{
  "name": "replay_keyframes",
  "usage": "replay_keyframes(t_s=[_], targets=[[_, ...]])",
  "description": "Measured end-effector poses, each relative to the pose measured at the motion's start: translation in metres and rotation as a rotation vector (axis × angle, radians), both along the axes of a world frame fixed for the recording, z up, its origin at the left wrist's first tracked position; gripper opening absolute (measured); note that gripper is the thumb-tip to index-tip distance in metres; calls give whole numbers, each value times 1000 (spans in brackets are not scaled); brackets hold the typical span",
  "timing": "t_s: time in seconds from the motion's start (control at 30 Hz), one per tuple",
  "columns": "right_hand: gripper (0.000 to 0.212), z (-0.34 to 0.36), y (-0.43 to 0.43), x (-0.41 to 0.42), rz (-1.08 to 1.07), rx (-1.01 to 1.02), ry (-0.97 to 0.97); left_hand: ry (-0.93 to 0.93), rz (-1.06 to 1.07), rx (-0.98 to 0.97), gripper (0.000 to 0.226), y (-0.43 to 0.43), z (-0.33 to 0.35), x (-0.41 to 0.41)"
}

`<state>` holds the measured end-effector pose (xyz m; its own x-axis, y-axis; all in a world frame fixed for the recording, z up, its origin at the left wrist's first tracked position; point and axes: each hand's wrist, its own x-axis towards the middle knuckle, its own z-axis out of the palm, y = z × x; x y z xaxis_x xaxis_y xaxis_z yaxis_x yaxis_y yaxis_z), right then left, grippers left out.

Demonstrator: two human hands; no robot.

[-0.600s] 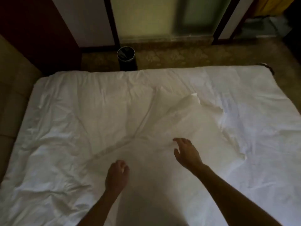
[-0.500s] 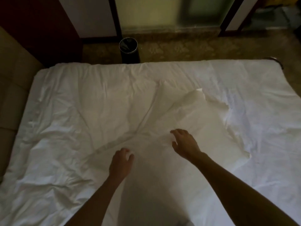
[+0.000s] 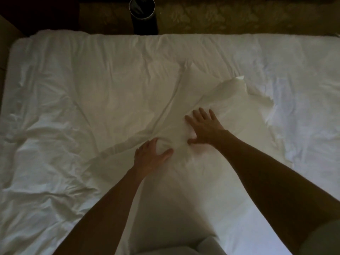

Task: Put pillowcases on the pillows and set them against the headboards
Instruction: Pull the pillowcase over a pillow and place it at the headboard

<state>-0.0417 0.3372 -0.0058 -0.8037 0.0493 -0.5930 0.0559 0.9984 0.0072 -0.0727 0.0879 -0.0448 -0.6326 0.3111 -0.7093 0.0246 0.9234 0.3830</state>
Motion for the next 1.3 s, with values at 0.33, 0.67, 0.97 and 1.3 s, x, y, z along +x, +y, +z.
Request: replay_keyframes(t_s=[0.33,0.67,0.97,1.3], targets=[[92,6,-26,17,-18,124,-245,-111,-253,-56,79,-3,23,-10],[54,75,-27,55,169,97,106,198,-325,89,59,-15,89,25],[41,167,-36,122,84,-1,437,496,-348,235,52,-39,174,75],[49,245,-97,146,178,-67,712,680,-237,292,45,-118,267,106]])
